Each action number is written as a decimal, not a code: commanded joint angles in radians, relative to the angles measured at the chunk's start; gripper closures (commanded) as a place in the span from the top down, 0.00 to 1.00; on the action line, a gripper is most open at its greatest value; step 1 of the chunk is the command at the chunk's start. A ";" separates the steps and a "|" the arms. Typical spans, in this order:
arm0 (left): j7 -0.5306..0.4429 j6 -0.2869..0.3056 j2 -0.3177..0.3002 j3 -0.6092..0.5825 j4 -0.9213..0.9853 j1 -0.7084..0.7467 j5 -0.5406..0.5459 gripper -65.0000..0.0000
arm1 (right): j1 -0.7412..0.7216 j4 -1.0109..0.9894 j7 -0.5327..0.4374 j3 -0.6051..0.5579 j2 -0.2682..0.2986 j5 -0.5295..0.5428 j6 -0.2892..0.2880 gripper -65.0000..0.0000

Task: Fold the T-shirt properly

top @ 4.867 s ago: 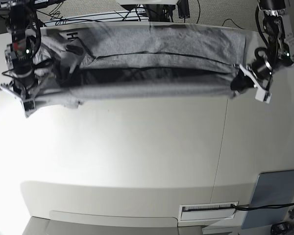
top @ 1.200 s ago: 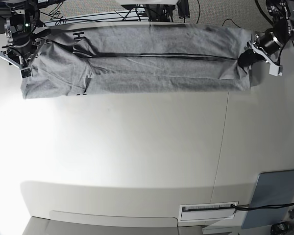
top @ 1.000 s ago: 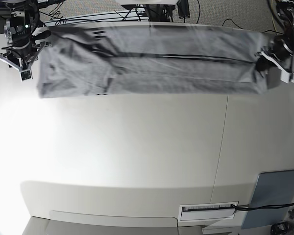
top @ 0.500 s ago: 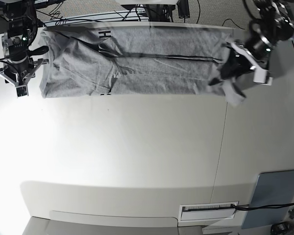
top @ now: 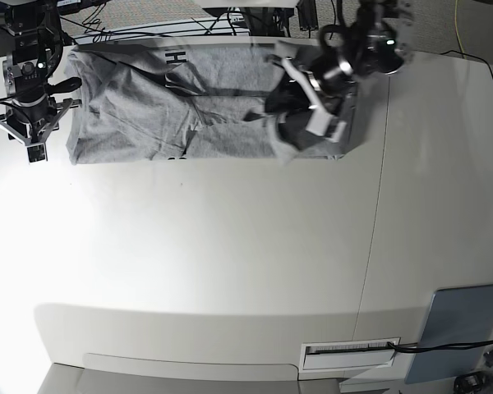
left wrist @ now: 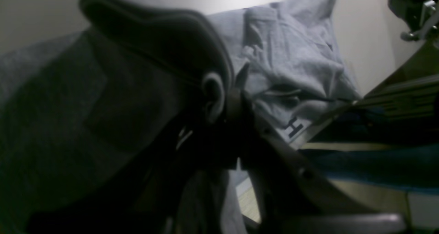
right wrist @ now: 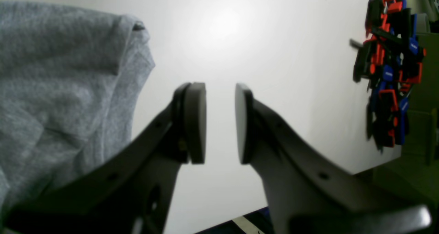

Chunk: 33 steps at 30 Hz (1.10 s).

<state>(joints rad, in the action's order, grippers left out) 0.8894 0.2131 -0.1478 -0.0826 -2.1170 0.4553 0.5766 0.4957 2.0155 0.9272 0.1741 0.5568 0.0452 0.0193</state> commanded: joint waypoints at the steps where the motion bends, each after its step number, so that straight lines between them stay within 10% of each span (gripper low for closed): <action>1: -0.021 0.000 -0.002 -0.024 -0.004 -0.013 -0.005 0.00 | -0.003 0.015 -0.013 0.010 0.017 -0.015 0.008 0.23; 18: -0.015 0.053 0.069 -0.118 0.129 -0.109 -0.023 0.00 | -0.003 0.015 -0.011 0.010 0.017 -0.016 0.008 0.23; 23: -0.023 0.076 0.069 -0.118 0.129 -0.109 -0.010 0.54 | -0.003 0.015 -0.011 0.010 0.017 -0.016 0.008 0.23; 33: -0.022 0.174 0.066 -0.113 0.126 -0.130 0.027 0.57 | -0.003 0.023 -0.019 0.010 0.017 -0.043 0.090 0.23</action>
<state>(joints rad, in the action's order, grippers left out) 0.8890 0.3813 -0.0834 -0.1963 -1.9717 0.3317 0.5903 0.4961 2.0178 0.9253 0.1741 0.5568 0.0181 0.0994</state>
